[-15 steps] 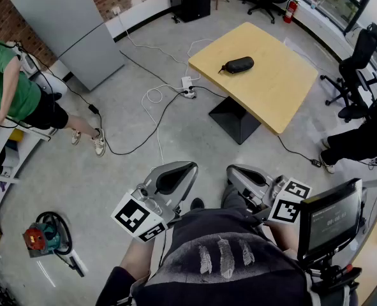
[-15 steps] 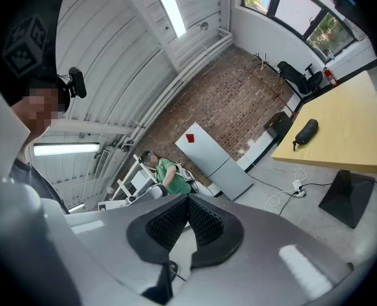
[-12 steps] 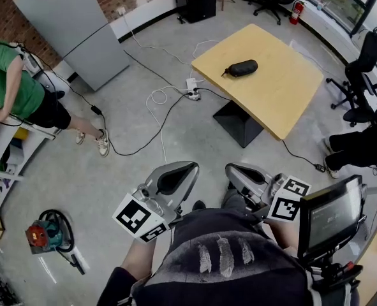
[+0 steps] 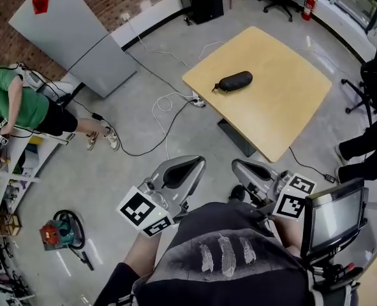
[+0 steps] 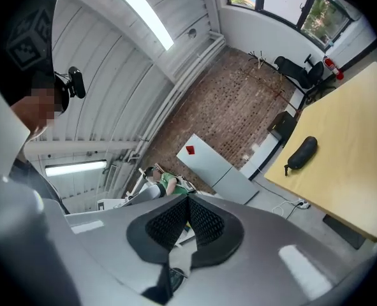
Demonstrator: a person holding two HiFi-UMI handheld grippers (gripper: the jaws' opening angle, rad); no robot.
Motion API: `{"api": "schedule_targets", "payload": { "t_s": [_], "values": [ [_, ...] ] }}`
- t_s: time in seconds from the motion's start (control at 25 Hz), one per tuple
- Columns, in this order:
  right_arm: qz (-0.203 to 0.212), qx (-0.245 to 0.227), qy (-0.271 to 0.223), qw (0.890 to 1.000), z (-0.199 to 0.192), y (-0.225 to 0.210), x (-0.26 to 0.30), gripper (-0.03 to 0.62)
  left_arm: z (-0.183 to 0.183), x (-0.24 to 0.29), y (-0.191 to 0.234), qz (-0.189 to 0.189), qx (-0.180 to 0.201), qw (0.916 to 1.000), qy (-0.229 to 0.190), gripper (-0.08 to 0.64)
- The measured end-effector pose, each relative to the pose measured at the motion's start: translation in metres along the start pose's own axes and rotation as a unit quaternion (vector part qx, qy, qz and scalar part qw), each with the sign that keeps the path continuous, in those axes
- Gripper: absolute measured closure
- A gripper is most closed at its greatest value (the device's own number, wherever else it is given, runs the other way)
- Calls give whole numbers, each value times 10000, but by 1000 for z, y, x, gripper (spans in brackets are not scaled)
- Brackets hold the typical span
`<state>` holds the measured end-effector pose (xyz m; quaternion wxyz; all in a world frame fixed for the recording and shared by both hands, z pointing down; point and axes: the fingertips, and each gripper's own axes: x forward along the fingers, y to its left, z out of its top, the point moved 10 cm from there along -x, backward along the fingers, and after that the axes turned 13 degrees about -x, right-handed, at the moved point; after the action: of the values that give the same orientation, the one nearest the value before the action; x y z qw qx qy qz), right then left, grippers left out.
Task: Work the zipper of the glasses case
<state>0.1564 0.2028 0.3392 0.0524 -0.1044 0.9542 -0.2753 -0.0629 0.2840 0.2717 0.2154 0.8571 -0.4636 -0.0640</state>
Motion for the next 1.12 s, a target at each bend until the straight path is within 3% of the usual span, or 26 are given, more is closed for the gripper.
{"api": "schedule_targets", "payload": {
  "t_s": [0.2, 0.6, 0.8, 1.12],
  "values": [
    [35, 74, 31, 10000, 18, -38, -16, 591, 5, 41, 1, 243, 97, 9995, 186, 558],
    [-167, 70, 60, 9998, 31, -85, -21, 591, 18, 95, 30, 308, 326, 9984, 345, 558],
    [-439, -96, 231, 9987, 33, -102, -2, 591, 13, 107, 76, 224, 228, 9989, 342, 558],
    [-1130, -355, 806, 9897, 39, -136, 77, 591, 45, 119, 173, -86, -32, 9991, 412, 558]
  ]
}}
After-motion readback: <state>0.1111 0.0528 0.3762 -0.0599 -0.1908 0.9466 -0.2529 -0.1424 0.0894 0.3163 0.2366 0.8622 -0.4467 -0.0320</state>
